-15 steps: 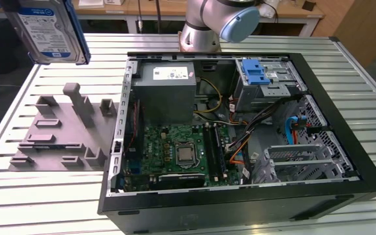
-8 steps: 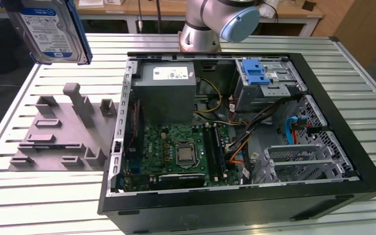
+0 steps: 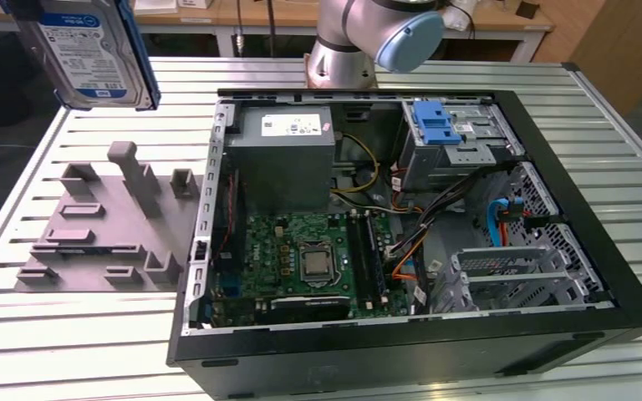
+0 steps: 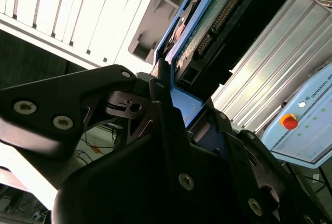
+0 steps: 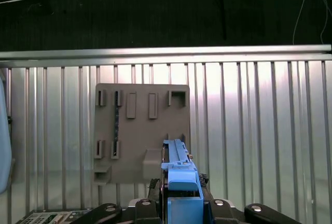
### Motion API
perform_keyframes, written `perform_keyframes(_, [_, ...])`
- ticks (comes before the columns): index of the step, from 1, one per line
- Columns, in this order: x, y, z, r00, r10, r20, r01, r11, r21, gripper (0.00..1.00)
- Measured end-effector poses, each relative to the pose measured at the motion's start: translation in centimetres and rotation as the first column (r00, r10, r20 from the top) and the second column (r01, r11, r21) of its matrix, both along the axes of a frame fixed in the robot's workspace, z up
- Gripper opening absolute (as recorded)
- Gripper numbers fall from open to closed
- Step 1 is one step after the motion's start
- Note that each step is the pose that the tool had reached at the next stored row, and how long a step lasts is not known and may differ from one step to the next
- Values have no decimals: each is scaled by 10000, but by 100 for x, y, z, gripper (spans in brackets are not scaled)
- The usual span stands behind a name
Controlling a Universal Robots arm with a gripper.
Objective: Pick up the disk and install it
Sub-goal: 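Pick up the disk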
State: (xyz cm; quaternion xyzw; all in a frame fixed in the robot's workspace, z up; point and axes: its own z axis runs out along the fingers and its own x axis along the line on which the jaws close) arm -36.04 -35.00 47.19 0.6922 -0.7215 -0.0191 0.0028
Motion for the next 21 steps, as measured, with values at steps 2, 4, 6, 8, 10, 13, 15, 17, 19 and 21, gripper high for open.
perform_keyframes(2, [16, 1, 1, 10000, -1, -1, 1, 10000, -1, 37])
perform_keyframes(4, [31, 0, 0, 10000, -1, -1, 1, 10000, -1, 37])
perform_keyframes(6, [46, 1, 1, 10000, -1, -1, 1, 10000, -1, 37])
perform_keyframes(8, [61, 0, 1, 10000, -1, -1, 1, 10000, -1, 37])
perform_keyframes(10, [74, 0, 0, 10000, -1, -1, 1, 10000, 0, 37])
perform_keyframes(13, [94, 1, 1, 10000, -1, -1, 1, 10000, 0, 37])
perform_keyframes(15, [107, 0, 1, 10000, -1, -1, 1, 10000, -1, 37])
perform_keyframes(17, [119, 0, 0, 10000, -1, -1, 1, 10000, 0, 37])
perform_keyframes(19, [133, 1, 1, 10000, -1, -1, 1, 10000, -1, 37])
perform_keyframes(21, [147, 0, 0, 10000, -1, 0, 1, 10000, 0, 37])
